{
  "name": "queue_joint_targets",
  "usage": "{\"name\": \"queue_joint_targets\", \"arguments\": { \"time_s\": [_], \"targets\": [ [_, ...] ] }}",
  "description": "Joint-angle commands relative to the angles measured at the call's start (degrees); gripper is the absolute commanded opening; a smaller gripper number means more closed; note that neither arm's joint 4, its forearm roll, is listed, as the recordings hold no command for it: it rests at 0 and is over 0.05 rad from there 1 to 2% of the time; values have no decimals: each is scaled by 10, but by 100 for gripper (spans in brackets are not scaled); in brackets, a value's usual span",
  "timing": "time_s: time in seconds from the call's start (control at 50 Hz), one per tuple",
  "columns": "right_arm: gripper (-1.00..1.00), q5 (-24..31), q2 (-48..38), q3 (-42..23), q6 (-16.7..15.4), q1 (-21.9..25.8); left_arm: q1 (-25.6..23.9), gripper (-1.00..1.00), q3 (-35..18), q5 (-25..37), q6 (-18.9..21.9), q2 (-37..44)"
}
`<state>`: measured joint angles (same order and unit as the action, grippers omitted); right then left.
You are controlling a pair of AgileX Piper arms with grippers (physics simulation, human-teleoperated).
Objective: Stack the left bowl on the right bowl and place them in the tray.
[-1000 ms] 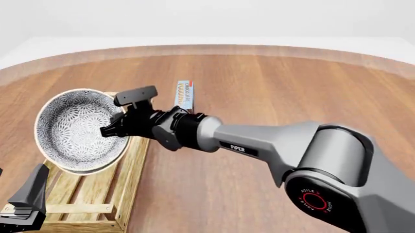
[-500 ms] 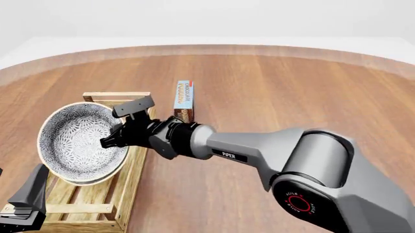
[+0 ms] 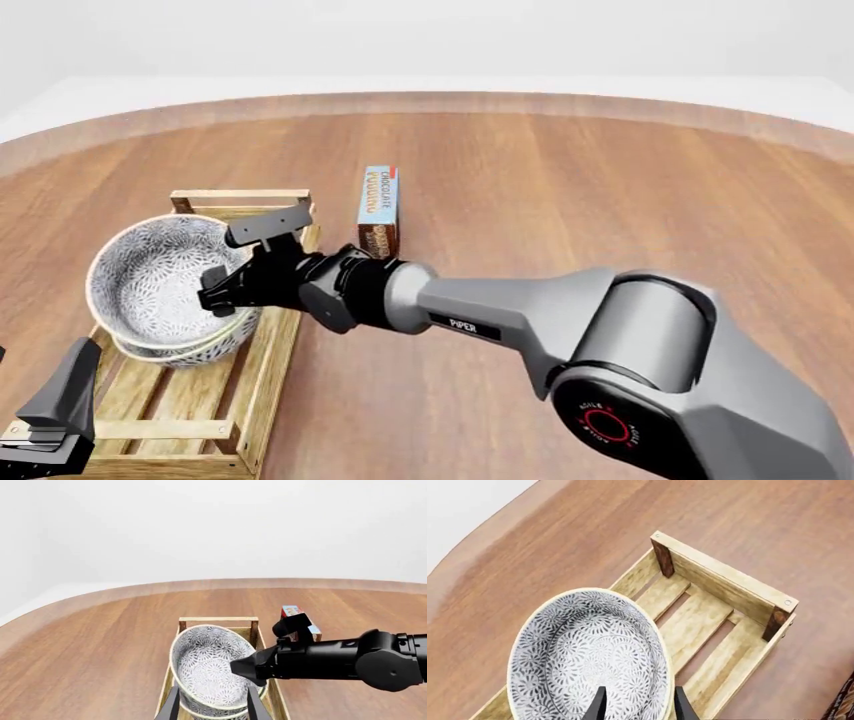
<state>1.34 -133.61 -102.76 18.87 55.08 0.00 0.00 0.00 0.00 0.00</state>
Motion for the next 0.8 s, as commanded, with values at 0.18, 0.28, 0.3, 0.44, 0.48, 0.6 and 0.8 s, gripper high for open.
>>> {"name": "queue_joint_targets", "arguments": {
  "time_s": [0.18, 0.28, 0.3, 0.44, 0.48, 0.6, 0.8],
  "targets": [
    [100, -4, 7, 6, 4, 5, 0, 100, 0, 0, 0, 0],
    [100, 4, 15, 5, 4, 3, 0, 100, 0, 0, 0, 0],
    [100, 5, 18, 5, 3, 3, 0, 100, 0, 0, 0, 0],
    [100, 26, 46, 7, -8, -9, 0, 100, 0, 0, 0, 0],
    [100, 37, 54, 4, -13, -9, 0, 100, 0, 0, 0, 0],
    [100, 64, 68, -7, -25, -18, 0, 100, 0, 0, 0, 0],
    [100, 91, 90, -13, -41, -29, 0, 100, 0, 0, 0, 0]
  ]
}}
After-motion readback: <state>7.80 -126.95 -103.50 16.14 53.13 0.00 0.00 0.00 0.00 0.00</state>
